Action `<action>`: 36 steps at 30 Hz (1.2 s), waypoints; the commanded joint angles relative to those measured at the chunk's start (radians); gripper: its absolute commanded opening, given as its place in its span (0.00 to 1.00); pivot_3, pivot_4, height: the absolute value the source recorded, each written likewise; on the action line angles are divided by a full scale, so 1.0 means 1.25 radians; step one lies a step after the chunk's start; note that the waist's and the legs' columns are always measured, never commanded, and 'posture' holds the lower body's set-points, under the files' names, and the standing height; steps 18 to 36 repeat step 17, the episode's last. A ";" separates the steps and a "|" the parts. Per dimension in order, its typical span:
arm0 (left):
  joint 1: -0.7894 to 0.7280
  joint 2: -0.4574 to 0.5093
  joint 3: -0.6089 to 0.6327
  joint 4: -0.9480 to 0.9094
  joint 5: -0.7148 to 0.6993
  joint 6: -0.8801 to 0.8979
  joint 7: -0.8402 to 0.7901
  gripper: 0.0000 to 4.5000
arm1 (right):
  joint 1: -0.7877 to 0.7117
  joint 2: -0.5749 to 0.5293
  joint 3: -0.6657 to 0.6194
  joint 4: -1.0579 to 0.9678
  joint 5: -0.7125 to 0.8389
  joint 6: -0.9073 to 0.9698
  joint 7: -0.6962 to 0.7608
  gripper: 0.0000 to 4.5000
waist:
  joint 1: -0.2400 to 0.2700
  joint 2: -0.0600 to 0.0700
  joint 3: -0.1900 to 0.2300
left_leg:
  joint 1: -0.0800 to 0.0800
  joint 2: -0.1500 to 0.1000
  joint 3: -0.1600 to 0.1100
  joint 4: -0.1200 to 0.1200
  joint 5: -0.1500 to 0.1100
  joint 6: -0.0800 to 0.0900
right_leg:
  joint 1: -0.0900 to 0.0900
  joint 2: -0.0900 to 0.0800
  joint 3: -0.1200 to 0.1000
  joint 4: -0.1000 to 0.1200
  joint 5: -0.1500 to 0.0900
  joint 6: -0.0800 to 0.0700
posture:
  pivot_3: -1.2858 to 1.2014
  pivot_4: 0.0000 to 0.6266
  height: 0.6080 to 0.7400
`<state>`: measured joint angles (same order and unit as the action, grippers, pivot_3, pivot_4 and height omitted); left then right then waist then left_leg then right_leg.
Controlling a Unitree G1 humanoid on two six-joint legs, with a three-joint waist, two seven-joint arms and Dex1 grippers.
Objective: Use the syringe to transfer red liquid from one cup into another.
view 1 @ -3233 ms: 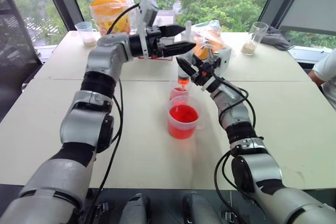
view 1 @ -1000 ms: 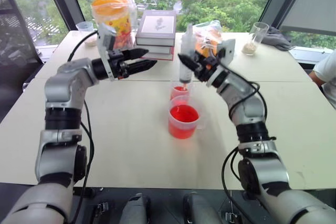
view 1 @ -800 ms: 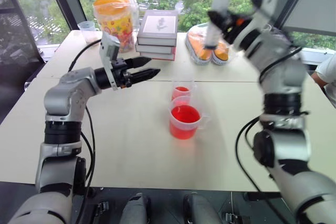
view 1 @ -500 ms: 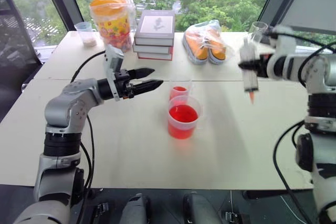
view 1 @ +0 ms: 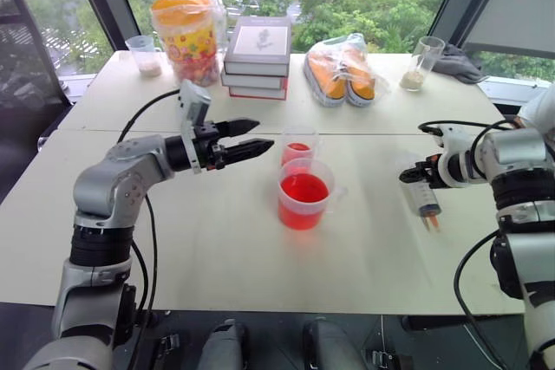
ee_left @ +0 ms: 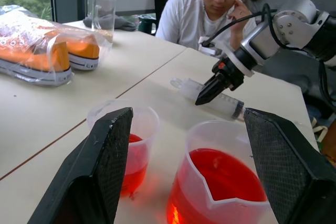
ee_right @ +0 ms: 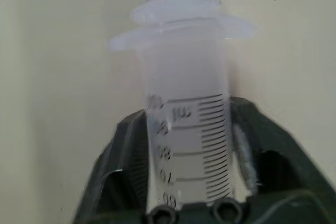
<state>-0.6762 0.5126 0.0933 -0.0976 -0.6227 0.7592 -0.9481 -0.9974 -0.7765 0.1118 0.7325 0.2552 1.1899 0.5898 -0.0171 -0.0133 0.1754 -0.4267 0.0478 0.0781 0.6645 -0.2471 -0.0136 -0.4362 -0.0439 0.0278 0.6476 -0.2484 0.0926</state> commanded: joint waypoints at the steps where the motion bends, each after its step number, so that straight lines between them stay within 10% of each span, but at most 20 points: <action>1: 0.000 0.020 0.007 -0.039 -0.018 0.005 0.003 0.77 | -0.018 -0.015 -0.022 -0.014 -0.008 -0.006 0.025 0.99 | 0.000 0.000 0.000 | 0.000 0.000 0.000 0.000 0.000 0.000 | 0.000 0.000 0.000 0.000 0.000 0.000 | 0.52 0.24 1.00; 17: 0.020 0.134 0.026 -0.064 -0.082 0.081 -0.033 0.77 | 0.356 -0.192 -0.330 -0.870 0.300 0.069 0.263 0.99 | 0.003 0.000 0.000 | 0.000 0.000 -0.001 -0.001 0.000 0.000 | 0.000 0.000 -0.001 0.000 0.000 0.000 | 0.52 0.24 1.00; 36: 0.020 0.134 0.026 -0.064 -0.082 0.081 -0.033 0.77 | 0.356 -0.192 -0.330 -0.870 0.300 0.069 0.263 0.99 | 0.003 0.000 0.000 | 0.000 0.000 -0.001 -0.001 0.000 0.000 | 0.000 0.000 -0.001 0.000 0.000 0.000 | 0.52 0.24 1.00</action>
